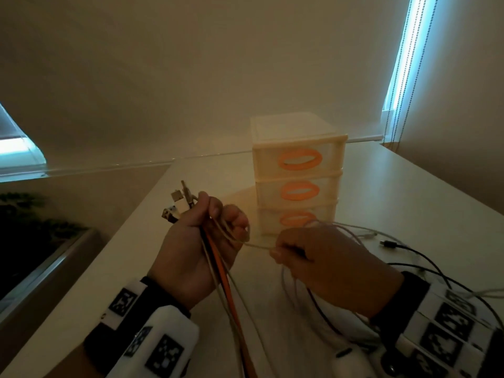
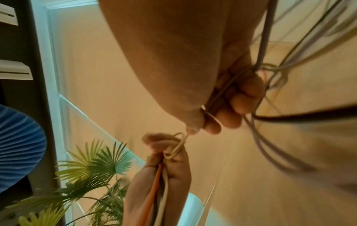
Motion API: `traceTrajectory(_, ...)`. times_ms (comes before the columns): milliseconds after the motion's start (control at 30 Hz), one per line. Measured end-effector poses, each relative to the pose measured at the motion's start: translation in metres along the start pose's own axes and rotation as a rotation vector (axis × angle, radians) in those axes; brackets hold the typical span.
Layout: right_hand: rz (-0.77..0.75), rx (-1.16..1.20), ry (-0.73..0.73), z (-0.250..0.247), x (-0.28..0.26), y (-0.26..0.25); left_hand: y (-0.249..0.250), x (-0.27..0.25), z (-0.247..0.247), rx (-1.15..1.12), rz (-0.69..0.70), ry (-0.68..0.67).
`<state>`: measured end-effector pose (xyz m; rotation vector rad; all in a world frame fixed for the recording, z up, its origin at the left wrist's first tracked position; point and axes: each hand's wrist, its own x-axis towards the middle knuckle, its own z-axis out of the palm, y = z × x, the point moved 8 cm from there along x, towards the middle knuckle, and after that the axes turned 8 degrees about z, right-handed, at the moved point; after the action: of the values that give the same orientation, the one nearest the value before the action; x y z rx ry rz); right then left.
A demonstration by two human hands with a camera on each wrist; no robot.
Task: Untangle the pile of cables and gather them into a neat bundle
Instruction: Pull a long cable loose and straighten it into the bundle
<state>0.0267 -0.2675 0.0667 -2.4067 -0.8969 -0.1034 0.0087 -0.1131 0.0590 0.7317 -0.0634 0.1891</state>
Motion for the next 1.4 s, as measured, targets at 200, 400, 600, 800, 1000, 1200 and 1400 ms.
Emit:
traceTrajectory(200, -0.01, 0.139, -0.33, 0.019, -0.009, -0.007, 0.01, 0.007, -0.007, -0.064, 0.013, 0.02)
traceTrajectory(400, 0.138, -0.025, -0.017, -0.012, 0.004, 0.02, 0.021, 0.008, -0.008, -0.081, 0.026, -0.034)
traceTrajectory(600, 0.125, 0.108, -0.374, 0.016, -0.006, 0.013, 0.035, 0.011, -0.013, -0.106, 0.032, -0.076)
traceTrajectory(800, 0.246, 0.025, 0.156, -0.025, 0.008, 0.031, -0.006, -0.011, 0.009, 0.163, -0.308, -0.399)
traceTrajectory(1000, -0.012, 0.248, 0.344, -0.032, -0.002, -0.008, -0.04, -0.029, 0.02, 0.396, -0.379, -0.329)
traceTrajectory(1200, -0.022, 0.256, -0.146, 0.011, -0.002, -0.022, 0.0, -0.005, 0.004, 0.047, -0.03, 0.053)
traceTrajectory(1400, -0.042, 0.148, 0.013, 0.001, 0.003, -0.008, 0.007, -0.002, 0.0, -0.093, 0.036, 0.063)
